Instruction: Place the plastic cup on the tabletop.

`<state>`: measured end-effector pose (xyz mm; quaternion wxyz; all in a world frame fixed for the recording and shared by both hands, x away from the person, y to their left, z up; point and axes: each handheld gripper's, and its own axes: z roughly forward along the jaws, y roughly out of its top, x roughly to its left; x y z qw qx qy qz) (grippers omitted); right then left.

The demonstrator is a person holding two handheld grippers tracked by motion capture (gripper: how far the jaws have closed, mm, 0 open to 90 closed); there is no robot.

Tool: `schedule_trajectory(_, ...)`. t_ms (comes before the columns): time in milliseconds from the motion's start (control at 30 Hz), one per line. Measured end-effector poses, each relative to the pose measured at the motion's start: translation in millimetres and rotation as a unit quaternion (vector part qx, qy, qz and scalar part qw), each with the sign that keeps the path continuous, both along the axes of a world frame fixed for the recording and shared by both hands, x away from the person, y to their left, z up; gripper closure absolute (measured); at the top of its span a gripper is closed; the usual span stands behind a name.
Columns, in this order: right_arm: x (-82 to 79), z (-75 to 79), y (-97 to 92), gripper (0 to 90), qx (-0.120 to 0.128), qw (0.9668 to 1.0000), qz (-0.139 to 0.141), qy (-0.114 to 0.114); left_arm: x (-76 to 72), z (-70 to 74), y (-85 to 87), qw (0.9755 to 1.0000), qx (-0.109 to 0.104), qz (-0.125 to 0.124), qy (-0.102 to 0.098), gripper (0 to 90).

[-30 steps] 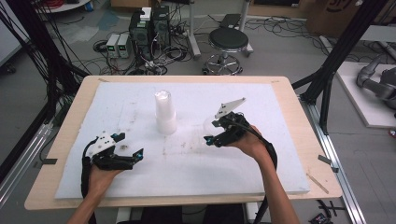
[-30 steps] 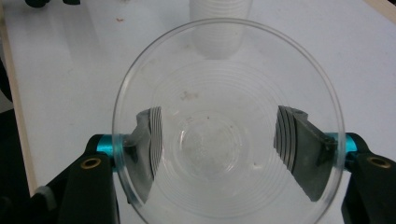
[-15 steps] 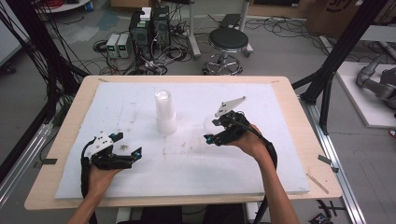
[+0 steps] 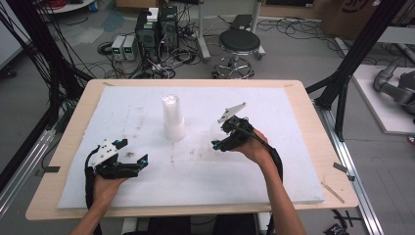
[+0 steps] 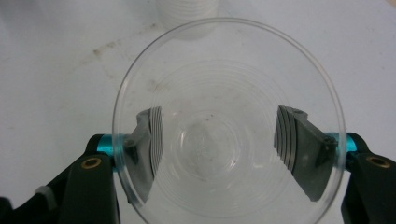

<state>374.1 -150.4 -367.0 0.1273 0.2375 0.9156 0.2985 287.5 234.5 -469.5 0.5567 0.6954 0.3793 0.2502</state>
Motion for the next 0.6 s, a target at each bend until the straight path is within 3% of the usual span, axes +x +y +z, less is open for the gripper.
schedule_trajectory(367, 12.5, -24.1, 17.9, 33.3, -0.024, 0.9997, -0.006, 0.001, -2.1, -0.2, -2.0, 0.9999, 0.011, -0.007, -0.01, 1.8)
schedule_trajectory(467, 14.1, -30.1, 19.2, 33.2, -0.021, 0.9997, -0.012, 0.003, -2.4, -0.2, -3.2, 0.9998, 0.016, -0.006, -0.012, 1.7)
schedule_trajectory(600, 14.4, -37.8, 18.6, 33.7, 0.0, 0.9997, -0.025, -0.006, -2.6, -0.4, -2.2, 0.9999, 0.01, -0.005, -0.013, 1.7)
